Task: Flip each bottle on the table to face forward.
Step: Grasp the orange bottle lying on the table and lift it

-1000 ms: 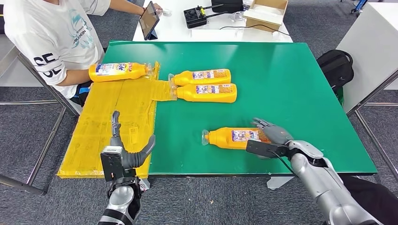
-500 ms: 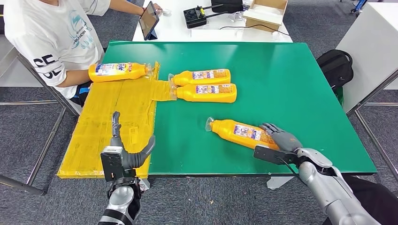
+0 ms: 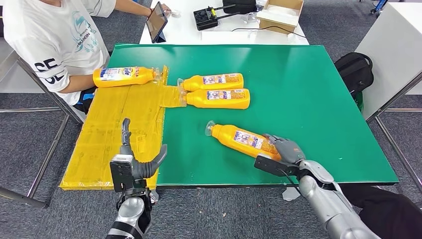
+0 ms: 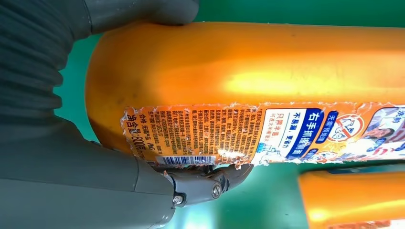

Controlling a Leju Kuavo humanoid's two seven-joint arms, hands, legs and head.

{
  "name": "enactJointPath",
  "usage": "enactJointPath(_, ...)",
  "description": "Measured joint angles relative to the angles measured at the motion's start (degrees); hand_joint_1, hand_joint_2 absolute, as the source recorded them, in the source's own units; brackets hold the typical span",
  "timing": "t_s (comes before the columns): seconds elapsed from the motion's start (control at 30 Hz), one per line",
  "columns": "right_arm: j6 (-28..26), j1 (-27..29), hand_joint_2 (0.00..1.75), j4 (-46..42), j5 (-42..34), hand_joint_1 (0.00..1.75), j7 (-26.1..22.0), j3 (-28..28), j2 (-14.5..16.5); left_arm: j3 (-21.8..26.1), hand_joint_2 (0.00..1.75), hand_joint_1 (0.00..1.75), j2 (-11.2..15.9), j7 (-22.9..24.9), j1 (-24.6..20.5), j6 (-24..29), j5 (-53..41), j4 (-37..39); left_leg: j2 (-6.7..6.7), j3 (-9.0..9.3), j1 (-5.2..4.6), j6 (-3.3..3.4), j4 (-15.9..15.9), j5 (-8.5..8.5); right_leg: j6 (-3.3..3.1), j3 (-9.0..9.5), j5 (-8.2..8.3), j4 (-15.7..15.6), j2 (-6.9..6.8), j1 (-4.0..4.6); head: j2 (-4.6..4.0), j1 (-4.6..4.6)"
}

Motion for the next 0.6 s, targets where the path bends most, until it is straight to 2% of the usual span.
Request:
enactJointPath(0.17, -2.78, 0.15, 1.75, 0.82, -0.23, 1.75, -1.18, -0.92, 2.37, -0.07, 1.75, 0.00, -0.04, 0.00, -0.14, -0.07, 0.00, 0.31, 0.00, 0.00, -0.01, 0.00, 0.00, 0.00, 0.00, 0.02, 0.00, 0.00, 0.00, -0.01, 0.00, 0.01)
enactJointPath(0.3, -11.03, 3.20, 1.75, -2.05, -3.80, 1.75, -6.65, -3.90, 6.75, -0.08, 1.75, 0.00, -0.31, 0.00, 0.17, -0.49, 0.05, 0.41, -0.04, -0.05, 0.00, -0.01, 0.00, 0.01, 0.00, 0.00, 0.00, 0.05, -0.01, 0.00, 0.00, 0.01)
enactJointPath(0.47, -24.13, 11.72, 1.75, -20.21, -12.86, 1.75, -16.60, -11.06, 16.39, -0.29, 1.75, 0.00, -1.00, 0.00, 0.83, -5.13, 1.79, 0.57, -0.15, -0.17, 0.05, -0.03, -0.02, 0.01, -0.07, -0.17, -0.10, 0.10, -0.08, 0.05, 0.00, -0.02)
enactJointPath(0.53, -28.23, 14.67, 1.75, -27.32, -14.44, 1.75, -19.12, -13.66, 19.74, -0.41, 1.75, 0.00, -1.08, 0.00, 0.84, -7.21, 2.65, 0.80, -0.15, -0.23, 0.06, -0.05, -0.03, -0.02, -0.10, -0.21, -0.14, 0.10, -0.10, 0.04, 0.00, -0.01)
enactJointPath(0.6, -29.99, 16.85, 1.75, -32.36, -14.99, 1.75, -20.09, -15.69, 22.07, -0.46, 1.75, 0.00, -1.10, 0.00, 0.84, -8.13, 2.99, 0.93, -0.10, -0.26, 0.04, -0.05, -0.03, -0.05, -0.11, -0.26, -0.15, 0.08, -0.09, 0.00, 0.00, 0.01)
